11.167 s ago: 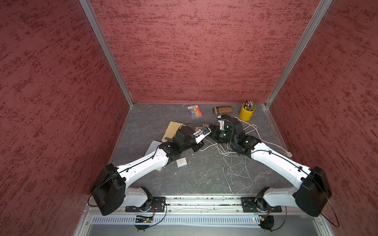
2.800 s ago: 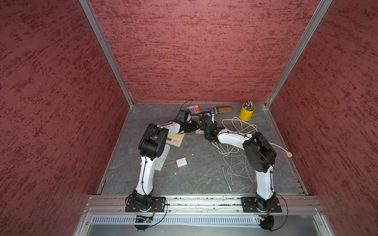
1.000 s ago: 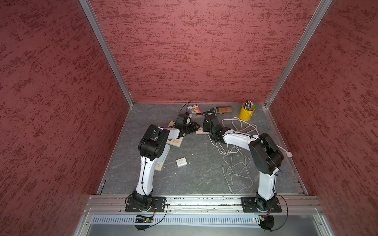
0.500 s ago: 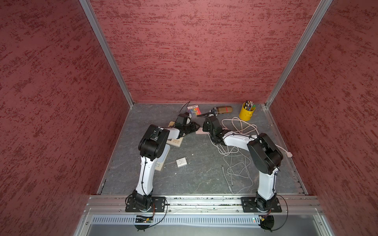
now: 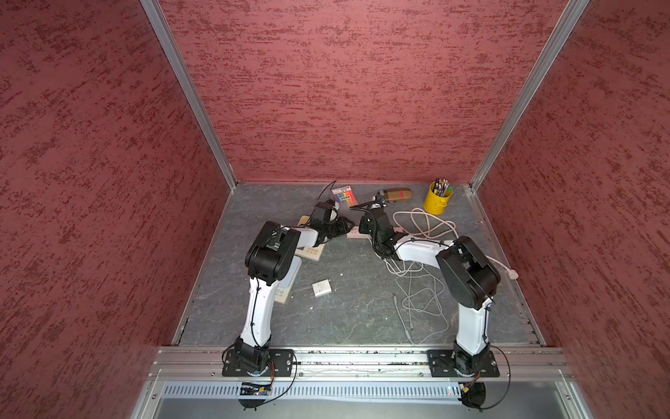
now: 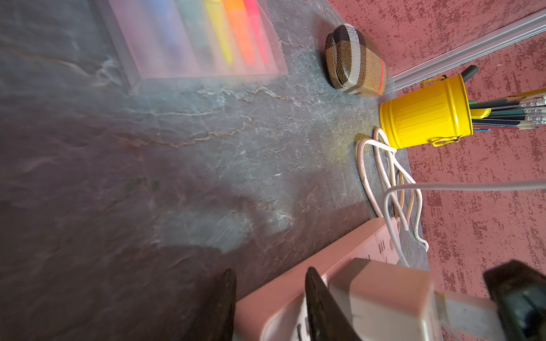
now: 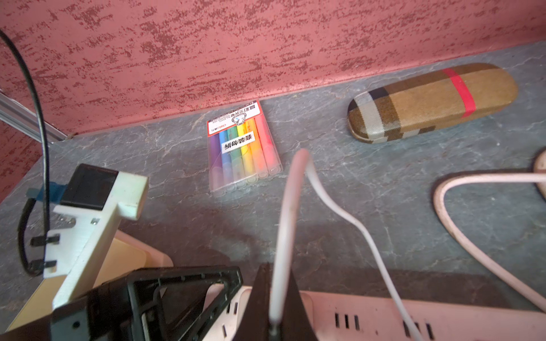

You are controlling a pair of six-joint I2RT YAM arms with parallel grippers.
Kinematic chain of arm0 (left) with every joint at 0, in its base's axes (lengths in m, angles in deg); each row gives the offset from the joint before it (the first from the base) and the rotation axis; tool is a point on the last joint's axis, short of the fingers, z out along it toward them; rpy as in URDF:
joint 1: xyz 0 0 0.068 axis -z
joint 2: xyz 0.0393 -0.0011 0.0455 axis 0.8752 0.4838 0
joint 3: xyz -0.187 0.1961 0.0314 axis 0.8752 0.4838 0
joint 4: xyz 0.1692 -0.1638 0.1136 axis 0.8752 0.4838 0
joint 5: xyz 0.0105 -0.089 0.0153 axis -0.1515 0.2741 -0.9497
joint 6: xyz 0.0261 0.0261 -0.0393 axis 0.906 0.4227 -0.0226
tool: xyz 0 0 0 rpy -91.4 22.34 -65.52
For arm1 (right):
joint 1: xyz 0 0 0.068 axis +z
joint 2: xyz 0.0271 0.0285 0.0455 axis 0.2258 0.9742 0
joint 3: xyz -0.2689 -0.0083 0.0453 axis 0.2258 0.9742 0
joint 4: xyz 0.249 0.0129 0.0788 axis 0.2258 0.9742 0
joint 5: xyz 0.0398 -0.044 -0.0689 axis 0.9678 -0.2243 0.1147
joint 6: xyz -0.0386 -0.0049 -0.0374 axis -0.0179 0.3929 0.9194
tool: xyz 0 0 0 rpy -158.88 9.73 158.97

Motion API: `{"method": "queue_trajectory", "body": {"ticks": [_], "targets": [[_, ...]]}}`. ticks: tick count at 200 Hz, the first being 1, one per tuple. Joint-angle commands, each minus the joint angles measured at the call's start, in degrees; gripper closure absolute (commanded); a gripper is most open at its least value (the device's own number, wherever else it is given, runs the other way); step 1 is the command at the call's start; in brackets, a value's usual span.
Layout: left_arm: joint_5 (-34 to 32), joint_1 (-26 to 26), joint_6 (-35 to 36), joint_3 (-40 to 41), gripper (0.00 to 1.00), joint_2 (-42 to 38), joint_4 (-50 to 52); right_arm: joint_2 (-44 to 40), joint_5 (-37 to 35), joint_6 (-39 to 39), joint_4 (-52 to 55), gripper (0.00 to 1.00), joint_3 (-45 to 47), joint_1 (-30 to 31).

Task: Charge the electronic scale
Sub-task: Insert the charging cable into the plug.

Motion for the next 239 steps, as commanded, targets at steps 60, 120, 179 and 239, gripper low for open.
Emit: {"method": "queue_trajectory", "body": {"ticks": [60, 120, 179, 239], "targets": [[6.4, 2.8, -0.2, 0.5, 0.62, -1.5, 4.2, 4.5, 7.4, -2.7, 12.1, 1.0, 7.3, 5.0], [4.7, 2.1, 1.7, -0.7, 0.59, -4.9, 7.9, 1.6, 3.1, -4.8, 20.2, 0.56, -5.9, 5.0], [2.8, 1.1, 4.8, 0.7, 0.57, -11.4, 11.6, -5.0, 5.2, -6.9, 21.9, 0.41, -9.0, 5.0], [1.7, -0.8, 9.3, 1.7, 0.52, -16.9, 17.5, -10.5, 18.5, -2.7, 21.1, 0.35, -11.8, 4.8]]}}
